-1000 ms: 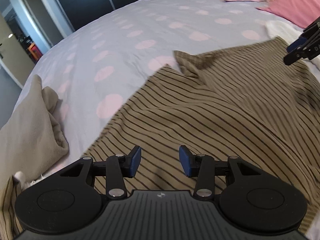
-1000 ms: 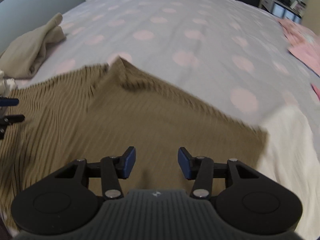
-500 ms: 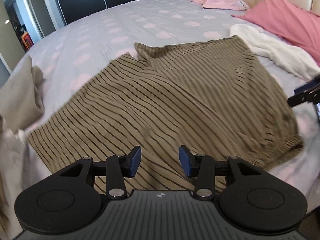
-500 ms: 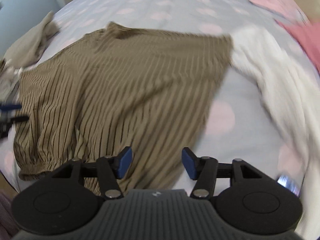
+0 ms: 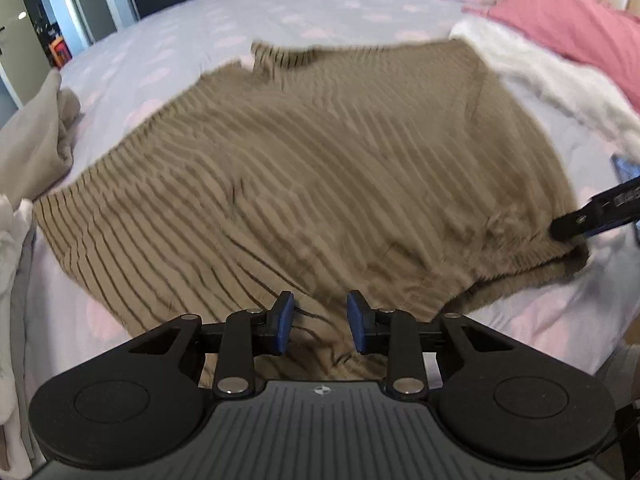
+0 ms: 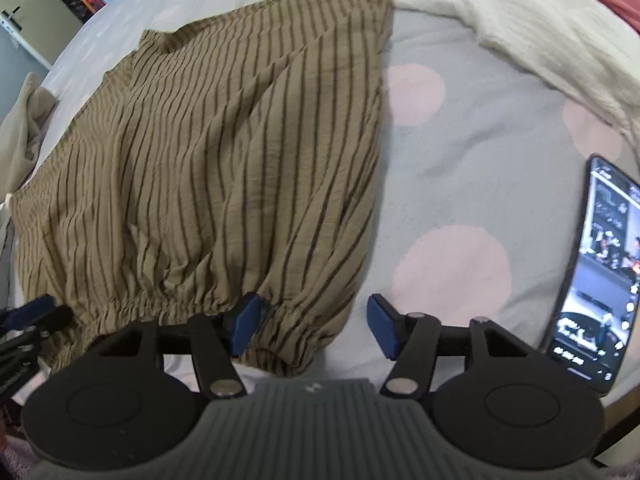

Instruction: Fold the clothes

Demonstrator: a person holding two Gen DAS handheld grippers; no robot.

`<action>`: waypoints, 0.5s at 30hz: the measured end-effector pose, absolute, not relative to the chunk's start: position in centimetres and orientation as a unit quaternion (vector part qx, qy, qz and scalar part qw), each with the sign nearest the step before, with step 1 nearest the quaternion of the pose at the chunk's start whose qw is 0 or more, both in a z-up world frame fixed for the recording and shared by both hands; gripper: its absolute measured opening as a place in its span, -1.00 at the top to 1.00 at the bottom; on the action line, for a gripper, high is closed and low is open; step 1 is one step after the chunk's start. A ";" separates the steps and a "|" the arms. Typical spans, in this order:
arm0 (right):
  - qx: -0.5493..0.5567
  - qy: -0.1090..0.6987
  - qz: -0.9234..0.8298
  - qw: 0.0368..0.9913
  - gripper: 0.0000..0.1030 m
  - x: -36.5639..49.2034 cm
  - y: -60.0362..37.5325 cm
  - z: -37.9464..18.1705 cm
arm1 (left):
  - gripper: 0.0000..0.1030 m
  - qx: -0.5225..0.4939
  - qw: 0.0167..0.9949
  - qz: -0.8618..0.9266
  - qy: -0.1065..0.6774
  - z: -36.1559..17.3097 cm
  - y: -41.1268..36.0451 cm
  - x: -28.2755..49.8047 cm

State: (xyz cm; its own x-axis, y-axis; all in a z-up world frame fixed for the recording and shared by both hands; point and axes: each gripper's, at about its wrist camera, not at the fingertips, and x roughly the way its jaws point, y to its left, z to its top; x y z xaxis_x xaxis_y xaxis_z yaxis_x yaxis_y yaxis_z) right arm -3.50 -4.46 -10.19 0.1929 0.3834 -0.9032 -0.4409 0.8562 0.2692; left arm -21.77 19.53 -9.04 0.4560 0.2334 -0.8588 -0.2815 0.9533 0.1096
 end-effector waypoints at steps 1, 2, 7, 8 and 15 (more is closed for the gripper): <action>-0.021 0.576 0.271 0.771 0.39 -3.6 -4.4 -10.2 | 0.46 -0.024 0.848 0.154 0.507 -9.5 19.7 -21.7; -0.016 0.575 0.275 0.770 0.48 -3.6 -4.3 -10.1 | 0.46 -0.024 0.843 0.157 0.513 -9.9 19.9 -21.7; 0.011 0.571 0.285 0.770 0.65 -3.7 -4.2 -9.6 | 0.46 -0.034 0.844 0.158 0.511 -10.0 20.3 -22.3; 0.016 0.569 0.287 0.770 0.66 -3.6 -4.1 -9.3 | 0.46 -0.038 0.846 0.159 0.508 -9.7 20.4 -22.4; 0.031 0.545 0.312 0.778 0.69 -3.7 -2.6 -6.9 | 0.46 -0.066 0.861 0.172 0.474 -7.8 21.2 -22.8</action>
State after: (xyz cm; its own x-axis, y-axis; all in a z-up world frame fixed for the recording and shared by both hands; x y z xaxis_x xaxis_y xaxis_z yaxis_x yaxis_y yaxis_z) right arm -3.65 -2.64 -6.90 0.2112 0.5191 -0.8282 -0.4511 0.8035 0.3886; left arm -22.85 21.23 -7.82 0.4915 0.2324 -0.8393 -0.3584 0.9323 0.0483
